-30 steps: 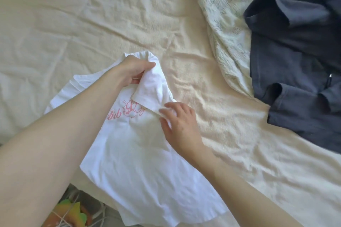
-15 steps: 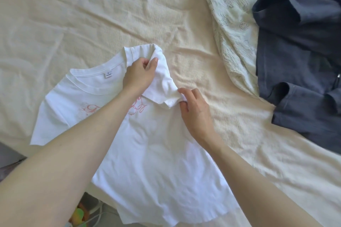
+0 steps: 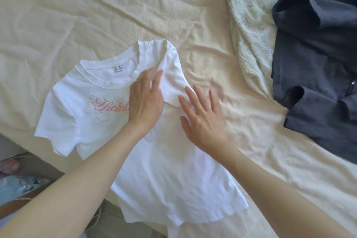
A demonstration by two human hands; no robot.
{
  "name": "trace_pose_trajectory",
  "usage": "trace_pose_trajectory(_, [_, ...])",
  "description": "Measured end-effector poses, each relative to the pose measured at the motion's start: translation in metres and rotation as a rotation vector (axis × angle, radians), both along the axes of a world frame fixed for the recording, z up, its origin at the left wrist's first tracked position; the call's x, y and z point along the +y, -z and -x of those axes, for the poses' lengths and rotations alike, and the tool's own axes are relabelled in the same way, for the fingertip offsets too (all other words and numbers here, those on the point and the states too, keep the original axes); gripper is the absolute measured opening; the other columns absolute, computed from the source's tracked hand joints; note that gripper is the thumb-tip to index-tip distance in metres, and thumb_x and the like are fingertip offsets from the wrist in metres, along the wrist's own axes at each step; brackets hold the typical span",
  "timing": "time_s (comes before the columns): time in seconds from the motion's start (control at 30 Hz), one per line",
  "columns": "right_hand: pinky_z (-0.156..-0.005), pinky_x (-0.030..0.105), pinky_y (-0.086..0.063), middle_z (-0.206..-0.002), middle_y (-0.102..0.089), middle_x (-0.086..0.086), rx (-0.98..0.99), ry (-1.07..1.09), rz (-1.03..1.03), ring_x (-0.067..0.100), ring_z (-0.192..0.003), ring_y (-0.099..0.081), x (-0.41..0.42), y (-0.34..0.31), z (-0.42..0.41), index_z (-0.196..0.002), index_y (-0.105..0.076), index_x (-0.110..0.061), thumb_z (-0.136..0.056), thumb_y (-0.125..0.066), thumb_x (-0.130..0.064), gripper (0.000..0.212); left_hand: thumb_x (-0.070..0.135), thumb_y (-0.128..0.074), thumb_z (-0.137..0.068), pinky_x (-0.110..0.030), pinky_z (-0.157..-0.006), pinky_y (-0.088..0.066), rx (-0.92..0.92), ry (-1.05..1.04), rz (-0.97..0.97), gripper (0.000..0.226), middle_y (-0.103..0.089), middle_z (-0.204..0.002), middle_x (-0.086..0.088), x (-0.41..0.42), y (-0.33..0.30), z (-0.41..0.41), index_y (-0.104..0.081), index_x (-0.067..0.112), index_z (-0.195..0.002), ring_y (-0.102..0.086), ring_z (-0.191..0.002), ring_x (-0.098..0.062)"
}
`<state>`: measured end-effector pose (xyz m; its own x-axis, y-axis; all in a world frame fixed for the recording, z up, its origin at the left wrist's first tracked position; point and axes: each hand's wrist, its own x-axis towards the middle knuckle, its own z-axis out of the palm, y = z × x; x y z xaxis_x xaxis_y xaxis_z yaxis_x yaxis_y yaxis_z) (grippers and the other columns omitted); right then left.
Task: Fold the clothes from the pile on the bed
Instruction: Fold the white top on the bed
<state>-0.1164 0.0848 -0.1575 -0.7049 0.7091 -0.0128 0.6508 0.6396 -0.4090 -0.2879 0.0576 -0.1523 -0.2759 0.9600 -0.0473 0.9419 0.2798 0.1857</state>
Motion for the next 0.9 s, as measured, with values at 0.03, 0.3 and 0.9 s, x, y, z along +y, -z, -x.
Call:
trace_pose_trajectory(0.03, [-0.108,0.058,-0.027,-0.139,-0.05,0.015,-0.048,-0.035,0.017,0.033,-0.133,-0.042,-0.004,0.002,-0.002,-0.129,-0.057,-0.005,-0.086,-0.063,-0.024,0.047,0.007,-0.052,-0.089,-0.049,-0.1,-0.039,0.04,0.121,0.017,0.045,-0.048,-0.138,-0.018,-0.015,0.002,-0.004,-0.05,0.003,-0.133,-0.044,-0.129,-0.037])
trace_pose_trajectory(0.3, [-0.115,0.053,-0.006,-0.154,-0.027,0.011,-0.234,-0.104,0.1,0.03,-0.144,-0.018,-0.015,0.004,-0.011,-0.145,-0.036,-0.01,-0.096,-0.051,-0.029,0.055,0.02,-0.036,-0.098,-0.044,-0.116,-0.01,-0.084,-0.003,0.329,0.053,-0.011,-0.158,-0.006,-0.065,0.005,-0.036,-0.022,0.02,-0.149,-0.007,-0.146,-0.026])
trace_pose_trajectory(0.9, [-0.113,0.059,-0.002,-0.158,-0.013,0.012,-0.369,-0.135,0.264,0.032,-0.146,-0.005,-0.189,-0.025,-0.037,-0.15,-0.025,-0.017,-0.098,-0.044,-0.026,0.055,0.006,-0.05,-0.094,-0.026,-0.087,-0.039,-0.779,-1.124,-0.016,0.037,-0.05,-0.123,-0.005,-0.273,-0.01,-0.012,-0.045,0.008,-0.13,-0.051,-0.105,-0.019])
